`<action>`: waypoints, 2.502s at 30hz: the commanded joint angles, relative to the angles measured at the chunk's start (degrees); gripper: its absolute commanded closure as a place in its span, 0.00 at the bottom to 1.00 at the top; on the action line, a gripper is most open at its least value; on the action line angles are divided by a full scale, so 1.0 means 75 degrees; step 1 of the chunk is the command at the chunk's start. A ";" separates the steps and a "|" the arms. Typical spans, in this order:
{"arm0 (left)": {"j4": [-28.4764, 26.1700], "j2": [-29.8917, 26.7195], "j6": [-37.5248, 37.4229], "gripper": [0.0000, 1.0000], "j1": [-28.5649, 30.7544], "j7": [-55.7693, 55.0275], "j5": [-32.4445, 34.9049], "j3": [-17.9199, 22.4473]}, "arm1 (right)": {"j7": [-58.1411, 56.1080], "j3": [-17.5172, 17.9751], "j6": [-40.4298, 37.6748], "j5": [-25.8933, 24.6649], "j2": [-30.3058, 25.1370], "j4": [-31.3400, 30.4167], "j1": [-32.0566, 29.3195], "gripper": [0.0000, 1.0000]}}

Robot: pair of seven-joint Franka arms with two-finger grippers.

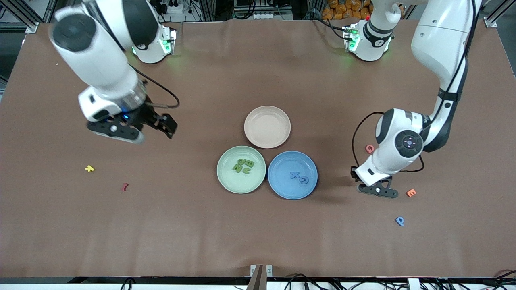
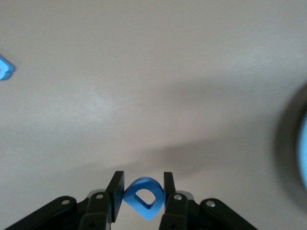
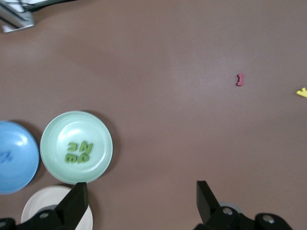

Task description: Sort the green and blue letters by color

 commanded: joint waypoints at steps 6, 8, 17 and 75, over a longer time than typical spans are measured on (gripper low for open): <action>0.0536 -0.0141 -0.0829 0.83 -0.1201 -0.1665 -0.0331 0.0326 | -0.2708 -0.0292 -0.0790 0.0508 -0.1089 -0.0321 -0.0896 0.00; 0.0642 -0.0118 -0.0888 0.83 -0.1389 -0.1981 -0.0343 0.0362 | -0.3248 -0.0514 -0.0977 0.0496 -0.1194 -0.0298 -0.0896 0.00; 0.1216 0.0035 -0.1321 0.83 -0.1975 -0.3188 -0.0355 0.0362 | -0.4421 -0.1206 -0.1166 0.0508 -0.1335 -0.0298 -0.0896 0.00; 0.1803 0.1055 -0.0806 0.00 -0.1696 -0.3906 0.0546 0.0034 | -0.4797 -0.1746 -0.1283 0.0637 -0.0878 0.0394 -0.0393 0.00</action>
